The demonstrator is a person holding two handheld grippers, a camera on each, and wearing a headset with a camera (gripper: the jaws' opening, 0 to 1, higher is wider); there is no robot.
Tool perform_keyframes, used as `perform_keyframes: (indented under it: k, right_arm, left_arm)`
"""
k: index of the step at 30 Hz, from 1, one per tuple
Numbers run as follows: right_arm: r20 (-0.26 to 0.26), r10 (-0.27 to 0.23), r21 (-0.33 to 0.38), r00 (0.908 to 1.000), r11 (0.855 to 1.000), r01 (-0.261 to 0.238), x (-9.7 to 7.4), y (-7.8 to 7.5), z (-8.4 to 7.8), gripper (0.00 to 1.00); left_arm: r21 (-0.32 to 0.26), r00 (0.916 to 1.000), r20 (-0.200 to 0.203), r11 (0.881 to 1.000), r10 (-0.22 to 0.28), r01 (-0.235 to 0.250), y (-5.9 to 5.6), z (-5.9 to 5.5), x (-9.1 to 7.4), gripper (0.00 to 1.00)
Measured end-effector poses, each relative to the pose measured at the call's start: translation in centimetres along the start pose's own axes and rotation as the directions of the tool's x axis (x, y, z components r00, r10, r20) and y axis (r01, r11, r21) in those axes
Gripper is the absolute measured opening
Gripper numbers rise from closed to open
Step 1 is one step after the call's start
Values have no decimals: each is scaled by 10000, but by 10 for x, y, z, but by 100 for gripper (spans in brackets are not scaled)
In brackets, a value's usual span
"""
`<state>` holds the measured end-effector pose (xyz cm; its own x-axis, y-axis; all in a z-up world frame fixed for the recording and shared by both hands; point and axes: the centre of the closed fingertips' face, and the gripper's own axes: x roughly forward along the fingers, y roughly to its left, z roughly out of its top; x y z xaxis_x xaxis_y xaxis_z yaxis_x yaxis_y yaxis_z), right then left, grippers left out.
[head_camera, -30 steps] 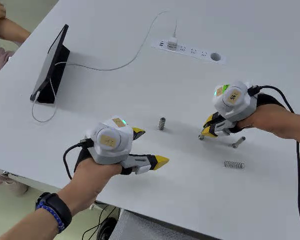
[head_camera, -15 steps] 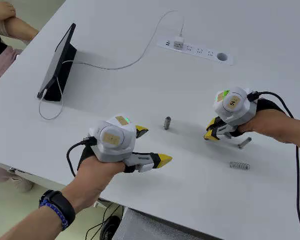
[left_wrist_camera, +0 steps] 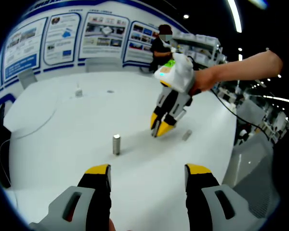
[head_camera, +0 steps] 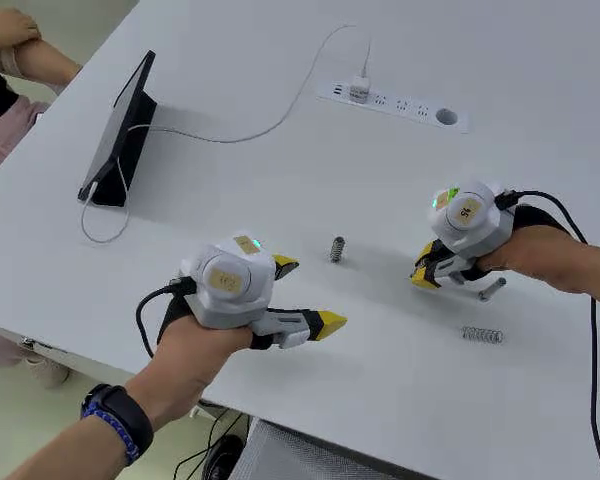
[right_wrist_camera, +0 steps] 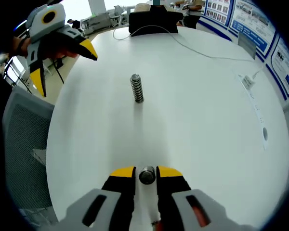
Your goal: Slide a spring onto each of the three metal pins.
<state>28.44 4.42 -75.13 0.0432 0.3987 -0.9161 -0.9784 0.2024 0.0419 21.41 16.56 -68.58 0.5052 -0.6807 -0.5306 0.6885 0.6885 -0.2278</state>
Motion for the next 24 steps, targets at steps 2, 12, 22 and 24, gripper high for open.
perform_keyframes:
  k: [2,12,22,24]
  right_arm:
    - [16,-12,47,10000,10000,12,-1,0,0,21]
    - [322,-355,287,9989,9990,345,-12,-5,-2,33]
    - [1042,-1013,1113,9894,9897,896,-31,-11,-3,44]
    - [1249,-1182,1370,9851,9854,1009,-35,-12,-3,44]
  left_arm:
    - [-4,10000,-5,10000,-20,20,-1,0,0,63]
    - [67,9999,-5,9999,-138,138,-5,2,1,63]
    - [230,9996,-58,9993,-289,291,-10,5,5,63]
    - [251,9995,-61,9992,-324,325,-11,5,5,63]
